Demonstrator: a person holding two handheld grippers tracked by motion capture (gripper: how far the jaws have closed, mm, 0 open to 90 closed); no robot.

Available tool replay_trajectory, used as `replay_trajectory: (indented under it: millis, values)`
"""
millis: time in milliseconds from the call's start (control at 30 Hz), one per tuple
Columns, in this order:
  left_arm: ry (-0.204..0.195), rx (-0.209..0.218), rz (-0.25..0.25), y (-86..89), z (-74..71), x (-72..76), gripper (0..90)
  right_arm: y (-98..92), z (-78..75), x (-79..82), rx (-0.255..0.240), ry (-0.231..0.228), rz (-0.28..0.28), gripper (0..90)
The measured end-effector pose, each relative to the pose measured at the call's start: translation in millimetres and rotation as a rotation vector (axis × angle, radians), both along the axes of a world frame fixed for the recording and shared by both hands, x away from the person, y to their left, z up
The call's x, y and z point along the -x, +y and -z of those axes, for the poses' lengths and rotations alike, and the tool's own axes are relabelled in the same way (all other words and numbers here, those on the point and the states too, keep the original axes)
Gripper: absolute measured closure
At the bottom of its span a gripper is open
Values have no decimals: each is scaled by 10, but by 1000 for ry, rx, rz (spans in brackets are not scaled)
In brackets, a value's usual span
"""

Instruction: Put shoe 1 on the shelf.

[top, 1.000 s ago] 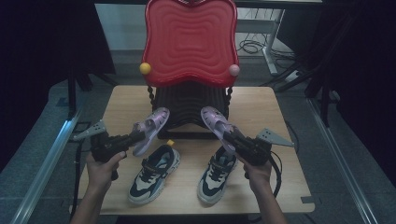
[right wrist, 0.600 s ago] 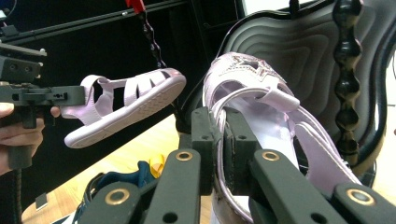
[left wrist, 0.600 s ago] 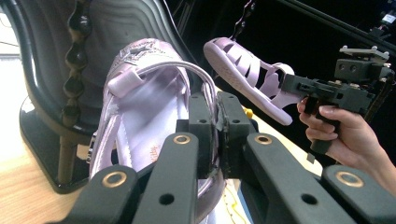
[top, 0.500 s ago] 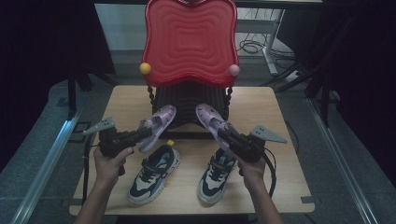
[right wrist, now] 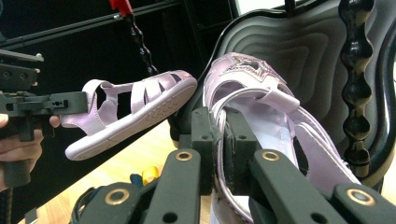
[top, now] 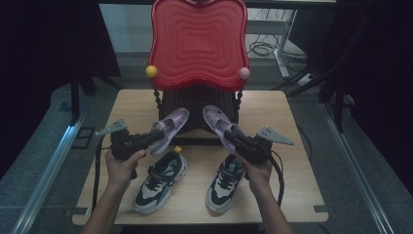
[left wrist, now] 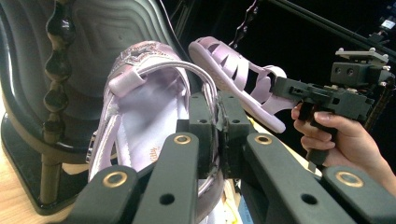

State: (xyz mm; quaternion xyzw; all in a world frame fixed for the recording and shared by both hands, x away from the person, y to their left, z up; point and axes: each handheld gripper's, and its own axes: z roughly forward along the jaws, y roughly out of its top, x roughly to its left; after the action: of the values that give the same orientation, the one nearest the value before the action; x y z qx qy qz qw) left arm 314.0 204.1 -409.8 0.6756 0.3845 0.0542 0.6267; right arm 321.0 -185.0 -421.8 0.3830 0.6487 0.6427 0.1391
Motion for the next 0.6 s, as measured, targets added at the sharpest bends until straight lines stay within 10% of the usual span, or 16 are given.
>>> replay_trajectory:
  millis: [600]
  values:
    - [-1,-40,-24,-190,-27,-300,856,173,-25,-220,10,9,59,845]
